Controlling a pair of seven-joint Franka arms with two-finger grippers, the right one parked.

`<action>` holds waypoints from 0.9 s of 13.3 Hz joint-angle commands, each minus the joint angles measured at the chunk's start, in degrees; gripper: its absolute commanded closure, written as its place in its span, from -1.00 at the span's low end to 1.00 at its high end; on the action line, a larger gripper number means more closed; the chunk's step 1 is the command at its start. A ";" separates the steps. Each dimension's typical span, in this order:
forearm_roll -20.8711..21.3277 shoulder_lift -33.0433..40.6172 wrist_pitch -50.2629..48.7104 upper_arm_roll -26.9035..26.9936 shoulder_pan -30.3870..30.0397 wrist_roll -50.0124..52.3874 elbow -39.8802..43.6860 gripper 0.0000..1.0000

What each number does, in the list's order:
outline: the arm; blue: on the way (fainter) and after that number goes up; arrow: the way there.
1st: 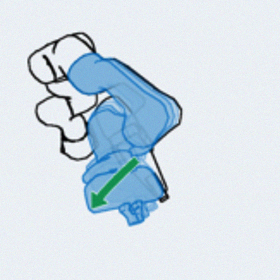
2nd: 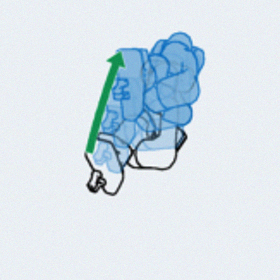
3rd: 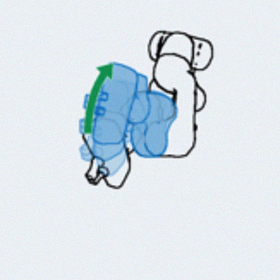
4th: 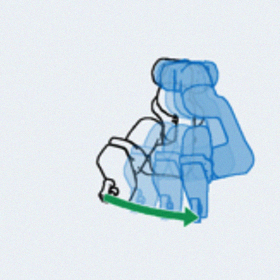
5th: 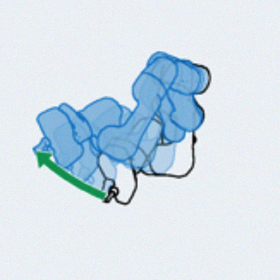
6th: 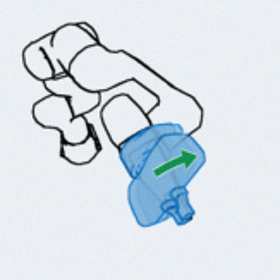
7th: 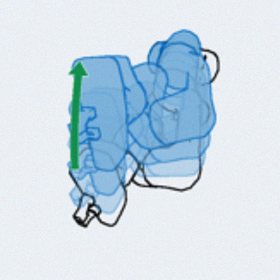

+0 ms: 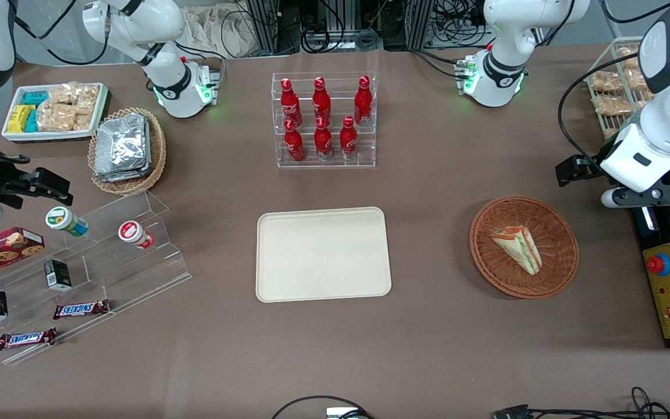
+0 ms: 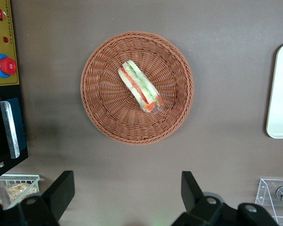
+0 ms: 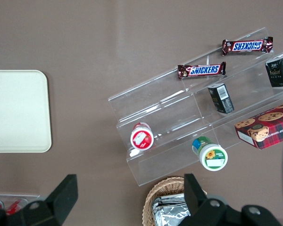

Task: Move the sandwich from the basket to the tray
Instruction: 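Lower the open left gripper over the wrapped sandwich in the basket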

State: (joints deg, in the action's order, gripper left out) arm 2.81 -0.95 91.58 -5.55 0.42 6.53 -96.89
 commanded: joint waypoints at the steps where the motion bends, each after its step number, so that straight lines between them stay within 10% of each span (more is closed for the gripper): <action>1: -0.70 -0.02 -0.61 0.01 -0.25 -0.56 0.56 -1.00; 12: -0.52 -1.16 -0.52 0.01 -0.07 0.15 0.73 -1.00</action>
State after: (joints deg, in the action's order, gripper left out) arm 2.80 -1.18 91.57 -5.55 0.43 6.54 -96.89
